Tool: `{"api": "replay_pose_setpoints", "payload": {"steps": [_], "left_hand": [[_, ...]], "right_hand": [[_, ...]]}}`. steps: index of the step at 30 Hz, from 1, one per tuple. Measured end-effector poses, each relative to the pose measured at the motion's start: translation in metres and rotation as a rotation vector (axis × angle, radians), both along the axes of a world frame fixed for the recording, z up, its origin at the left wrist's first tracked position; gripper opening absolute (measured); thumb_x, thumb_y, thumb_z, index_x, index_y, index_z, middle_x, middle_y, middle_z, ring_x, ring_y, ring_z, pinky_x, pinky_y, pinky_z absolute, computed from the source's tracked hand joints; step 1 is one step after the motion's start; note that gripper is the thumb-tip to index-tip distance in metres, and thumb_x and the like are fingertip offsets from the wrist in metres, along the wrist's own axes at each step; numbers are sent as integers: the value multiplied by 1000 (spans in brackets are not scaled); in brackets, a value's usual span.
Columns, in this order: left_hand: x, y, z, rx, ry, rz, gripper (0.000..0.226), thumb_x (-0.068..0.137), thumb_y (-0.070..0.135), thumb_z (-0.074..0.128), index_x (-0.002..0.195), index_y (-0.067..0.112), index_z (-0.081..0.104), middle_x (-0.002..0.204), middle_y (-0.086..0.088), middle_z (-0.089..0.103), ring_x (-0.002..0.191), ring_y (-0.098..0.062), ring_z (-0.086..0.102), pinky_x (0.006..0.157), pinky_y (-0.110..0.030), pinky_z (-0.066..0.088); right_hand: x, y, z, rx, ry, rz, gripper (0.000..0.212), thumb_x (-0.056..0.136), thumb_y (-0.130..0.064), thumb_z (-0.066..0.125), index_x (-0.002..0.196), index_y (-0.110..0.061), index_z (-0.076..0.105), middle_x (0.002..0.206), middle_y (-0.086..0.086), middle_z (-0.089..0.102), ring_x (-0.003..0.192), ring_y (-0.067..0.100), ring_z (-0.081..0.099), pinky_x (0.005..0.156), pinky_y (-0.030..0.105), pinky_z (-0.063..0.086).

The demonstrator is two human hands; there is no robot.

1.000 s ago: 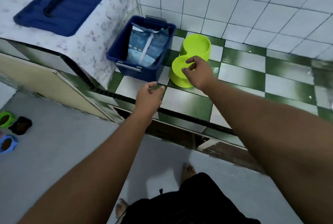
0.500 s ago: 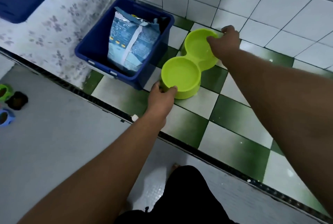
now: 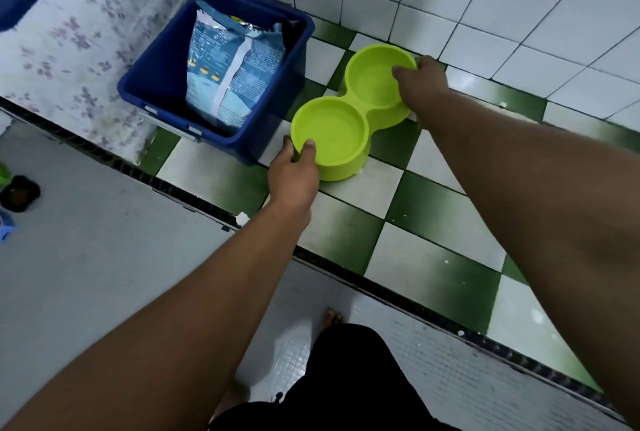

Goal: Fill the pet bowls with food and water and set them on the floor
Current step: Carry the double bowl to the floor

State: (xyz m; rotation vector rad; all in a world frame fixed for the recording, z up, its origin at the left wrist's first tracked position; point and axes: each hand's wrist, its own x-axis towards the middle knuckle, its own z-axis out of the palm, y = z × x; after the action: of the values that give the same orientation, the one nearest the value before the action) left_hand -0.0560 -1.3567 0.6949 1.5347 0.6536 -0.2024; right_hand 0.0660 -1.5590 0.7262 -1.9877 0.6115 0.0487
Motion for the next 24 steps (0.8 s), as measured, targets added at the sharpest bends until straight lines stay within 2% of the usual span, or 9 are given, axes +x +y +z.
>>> {"api": "replay_pose_setpoints", "payload": {"steps": [3, 6, 9, 14, 17, 19, 21, 24], "left_hand": [[-8, 4, 6, -16, -4, 28, 55, 103, 37, 58, 156, 30, 43, 153, 6, 49, 133, -20, 52, 112, -46, 48], [-21, 13, 9, -65, -12, 58, 53, 104, 29, 58, 156, 29, 43, 151, 6, 52, 128, -17, 54, 112, -48, 48], [-36, 24, 9, -60, -23, 61, 50, 105, 27, 56, 153, 33, 46, 153, 5, 51, 130, -19, 54, 111, -50, 48], [-62, 49, 13, -32, -33, 59, 45, 104, 32, 55, 147, 42, 51, 143, 8, 57, 125, -20, 57, 107, -50, 51], [-79, 68, 18, -6, -43, 45, 44, 103, 36, 55, 146, 43, 52, 139, 9, 60, 123, -20, 59, 105, -50, 52], [-88, 82, 20, 4, -56, 52, 44, 103, 35, 55, 147, 38, 53, 138, 8, 60, 123, -22, 60, 104, -51, 53], [-95, 96, 23, 4, -67, 73, 44, 103, 34, 56, 147, 34, 54, 141, 5, 60, 124, -24, 59, 104, -53, 53], [-105, 122, 26, -12, -73, 98, 42, 103, 31, 58, 145, 30, 57, 144, 3, 58, 125, -23, 59, 105, -52, 52]], "right_hand": [[-15, -1, 6, -5, -13, -44, 42, 97, -31, 59, 134, -11, 52, 123, 8, 59, 97, 18, 53, 77, 29, 46], [-33, 2, 10, 11, -20, -65, 32, 97, -30, 58, 123, -11, 54, 110, 5, 57, 93, 20, 54, 65, 26, 45], [-51, 7, 14, 18, -33, -97, 13, 97, -28, 56, 106, -19, 52, 104, 4, 57, 90, 20, 55, 67, 26, 43], [-84, 25, 21, 11, -83, -173, 10, 97, -25, 56, 89, -22, 50, 88, -5, 54, 71, 8, 49, 57, 23, 39], [-104, 36, 23, 56, -105, -195, 16, 96, -22, 58, 82, -24, 49, 93, -2, 57, 74, 9, 51, 60, 23, 40], [-121, 46, 24, 119, -95, -204, 19, 93, -24, 59, 78, -26, 48, 87, -3, 57, 74, 10, 52, 64, 24, 42], [-135, 56, 24, 184, -76, -219, 14, 88, -27, 61, 78, -26, 50, 86, -4, 58, 80, 16, 55, 72, 30, 46], [-155, 72, 23, 280, -51, -226, 10, 83, -28, 62, 81, -27, 52, 97, 2, 62, 90, 22, 58, 82, 42, 54]]}}
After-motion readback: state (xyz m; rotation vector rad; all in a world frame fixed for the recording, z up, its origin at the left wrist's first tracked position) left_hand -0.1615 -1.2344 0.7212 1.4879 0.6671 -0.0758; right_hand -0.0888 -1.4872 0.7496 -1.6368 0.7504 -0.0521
